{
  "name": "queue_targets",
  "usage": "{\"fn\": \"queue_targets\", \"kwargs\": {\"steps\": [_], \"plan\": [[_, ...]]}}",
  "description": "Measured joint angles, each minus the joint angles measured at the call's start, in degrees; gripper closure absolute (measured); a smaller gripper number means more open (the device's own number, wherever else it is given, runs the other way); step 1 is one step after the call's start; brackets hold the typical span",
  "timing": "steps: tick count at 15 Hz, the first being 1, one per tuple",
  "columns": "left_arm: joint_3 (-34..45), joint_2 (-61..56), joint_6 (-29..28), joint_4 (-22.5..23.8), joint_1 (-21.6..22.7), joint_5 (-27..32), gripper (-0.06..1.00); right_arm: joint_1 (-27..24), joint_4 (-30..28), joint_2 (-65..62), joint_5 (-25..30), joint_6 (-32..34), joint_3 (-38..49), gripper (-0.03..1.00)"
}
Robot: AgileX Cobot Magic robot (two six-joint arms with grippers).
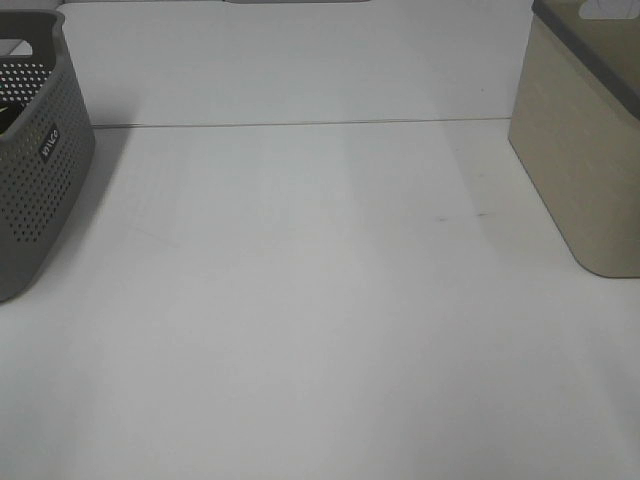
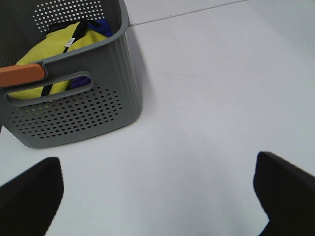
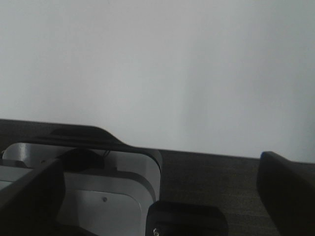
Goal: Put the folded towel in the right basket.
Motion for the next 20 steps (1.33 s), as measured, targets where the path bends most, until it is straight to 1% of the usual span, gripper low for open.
{"fn": "queue_targets", "kwargs": {"steps": [1,2,3,4,8,11,12,15,20], "plan": [[0.00,0.00,0.00,0.00,0.00,0.00,-0.04,0.00,0.00,-2.01,0.00,0.00,2.29,-0.02],[0.00,0.00,0.00,0.00,0.00,0.00,-0.04,0.00,0.00,-5.67,-0.06,0.00,6.42,-0.02],[0.00,0.00,0.00,0.00,0.00,0.00,-0.04,0.00,0.00,-13.75,-0.74,-0.06,12.55,-0.02],[0.00,0.00,0.00,0.00,0.00,0.00,-0.04,0.00,0.00,-18.16,-1.03,-0.34,14.09,-0.02],[0.00,0.00,0.00,0.00,0.00,0.00,-0.04,0.00,-0.23,-34.95,-3.84,-0.80,14.78,-0.02],[0.00,0.00,0.00,0.00,0.00,0.00,-0.04,0.00,-0.23,-45.44,-7.62,-1.95,16.79,-0.02],[0.00,0.00,0.00,0.00,0.00,0.00,-0.04,0.00,-0.23,-48.53,-8.02,-1.95,17.02,-0.02],[0.00,0.00,0.00,0.00,0.00,0.00,-0.04,0.00,-0.57,-53.69,-8.71,-1.95,17.19,-0.02],[0.00,0.00,0.00,0.00,0.00,0.00,-0.04,0.00,-0.69,-54.32,-8.71,-1.95,17.19,-0.02]]}}
